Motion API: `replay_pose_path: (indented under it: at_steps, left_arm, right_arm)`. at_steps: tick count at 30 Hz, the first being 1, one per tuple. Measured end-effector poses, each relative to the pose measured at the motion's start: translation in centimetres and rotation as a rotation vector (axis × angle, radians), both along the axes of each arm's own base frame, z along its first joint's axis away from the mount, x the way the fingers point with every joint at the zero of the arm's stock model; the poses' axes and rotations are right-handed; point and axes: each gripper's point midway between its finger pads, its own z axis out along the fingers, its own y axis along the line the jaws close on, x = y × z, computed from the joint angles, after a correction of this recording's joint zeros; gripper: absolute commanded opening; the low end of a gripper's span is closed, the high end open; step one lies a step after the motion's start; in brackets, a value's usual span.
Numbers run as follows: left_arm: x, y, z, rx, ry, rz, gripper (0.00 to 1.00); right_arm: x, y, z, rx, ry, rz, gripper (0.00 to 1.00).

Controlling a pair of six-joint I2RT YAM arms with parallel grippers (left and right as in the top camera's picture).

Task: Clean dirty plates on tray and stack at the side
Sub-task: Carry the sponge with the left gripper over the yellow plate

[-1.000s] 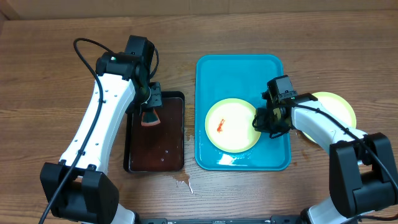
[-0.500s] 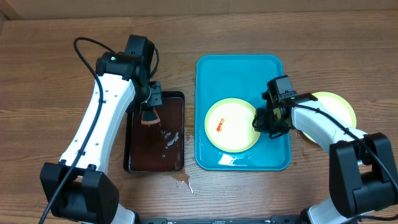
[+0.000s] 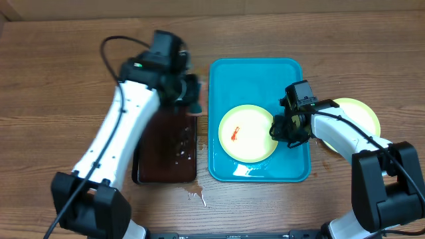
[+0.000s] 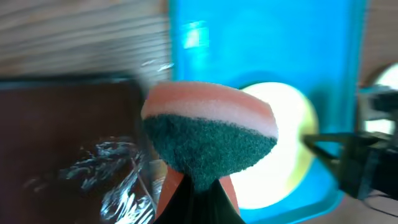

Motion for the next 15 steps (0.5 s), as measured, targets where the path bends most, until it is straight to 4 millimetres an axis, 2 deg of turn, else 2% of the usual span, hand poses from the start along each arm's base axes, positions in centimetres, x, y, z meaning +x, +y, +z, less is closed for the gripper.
replay_pose_path:
  at_steps: [4, 7, 10, 12, 15]
  left_arm:
    - [-0.2, -6.2, -0.8, -0.027, -0.043, -0.115, 0.04]
    - [-1.1, -10.3, -4.1, -0.023, -0.003, -0.180, 0.04]
    - [-2.3, -12.3, -8.2, 0.010, 0.082, -0.203, 0.04]
    - [-2.8, -12.7, -10.8, 0.034, 0.140, -0.192, 0.04]
    - [-3.0, -12.3, -12.9, 0.064, 0.187, -0.164, 0.04]
  right_arm:
    - [-0.1, 0.0, 0.0, 0.001, 0.004, 0.000, 0.04]
    - [-0.2, 0.0, 0.0, 0.001, 0.007, 0.000, 0.04]
    - [-0.3, 0.0, 0.0, 0.002, 0.012, 0.000, 0.04]
    - [-0.3, 0.1, 0.0, 0.005, 0.015, 0.001, 0.04]
    - [-0.4, 0.1, 0.0, 0.005, 0.016, 0.001, 0.04]
